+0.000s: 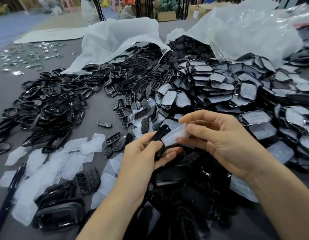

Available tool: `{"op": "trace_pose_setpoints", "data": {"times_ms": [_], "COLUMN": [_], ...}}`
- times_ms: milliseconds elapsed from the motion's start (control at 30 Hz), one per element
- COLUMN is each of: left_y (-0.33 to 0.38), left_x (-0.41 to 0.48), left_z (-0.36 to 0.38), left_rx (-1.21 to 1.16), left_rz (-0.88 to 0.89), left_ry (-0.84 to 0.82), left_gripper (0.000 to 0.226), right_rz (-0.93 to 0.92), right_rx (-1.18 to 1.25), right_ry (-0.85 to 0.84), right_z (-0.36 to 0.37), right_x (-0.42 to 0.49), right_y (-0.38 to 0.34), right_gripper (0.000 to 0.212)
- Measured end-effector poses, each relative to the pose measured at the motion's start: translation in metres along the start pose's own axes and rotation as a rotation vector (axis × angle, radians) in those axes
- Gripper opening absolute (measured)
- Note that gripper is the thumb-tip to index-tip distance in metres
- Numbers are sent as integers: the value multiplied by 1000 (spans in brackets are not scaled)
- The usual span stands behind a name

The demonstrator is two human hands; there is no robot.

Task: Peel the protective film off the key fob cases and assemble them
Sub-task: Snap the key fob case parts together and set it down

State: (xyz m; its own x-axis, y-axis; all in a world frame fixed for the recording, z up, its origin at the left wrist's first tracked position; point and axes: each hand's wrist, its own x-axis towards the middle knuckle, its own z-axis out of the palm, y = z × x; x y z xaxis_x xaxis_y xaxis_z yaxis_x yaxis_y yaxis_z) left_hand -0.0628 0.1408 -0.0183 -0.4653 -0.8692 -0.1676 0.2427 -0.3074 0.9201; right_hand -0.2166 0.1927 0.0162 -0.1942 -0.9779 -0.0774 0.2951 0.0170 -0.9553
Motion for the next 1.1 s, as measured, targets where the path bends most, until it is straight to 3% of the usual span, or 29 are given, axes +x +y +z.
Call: {"op": "trace_pose_setpoints", "data": {"times_ms": [300, 433, 533, 700, 900, 1100], "left_y": [-2, -2, -1, -4, -2, 1], "left_x": [-1, -3, -7, -6, -6, -9], "left_z": [-2, -2, 1, 3, 0, 3], "left_rx": [58, 400, 551, 628, 741, 608], "left_rz": [80, 281, 413, 466, 557, 601], "left_ry": [-18, 23, 19, 100, 161, 117], "left_gripper": [37, 32, 27, 42, 44, 37], "right_rz": [-66, -97, -149, -262, -400, -708], "right_rx": [-83, -194, -237, -326, -319, -550], "right_ry": [-110, -179, -103, 132, 235, 359], "right_z": [4, 6, 10, 17, 31, 33], "right_x": [-3, -4, -3, 1, -5, -10], "right_y": [0, 3, 8, 21, 37, 39], "right_gripper": [16, 12, 25, 25, 18, 20]}}
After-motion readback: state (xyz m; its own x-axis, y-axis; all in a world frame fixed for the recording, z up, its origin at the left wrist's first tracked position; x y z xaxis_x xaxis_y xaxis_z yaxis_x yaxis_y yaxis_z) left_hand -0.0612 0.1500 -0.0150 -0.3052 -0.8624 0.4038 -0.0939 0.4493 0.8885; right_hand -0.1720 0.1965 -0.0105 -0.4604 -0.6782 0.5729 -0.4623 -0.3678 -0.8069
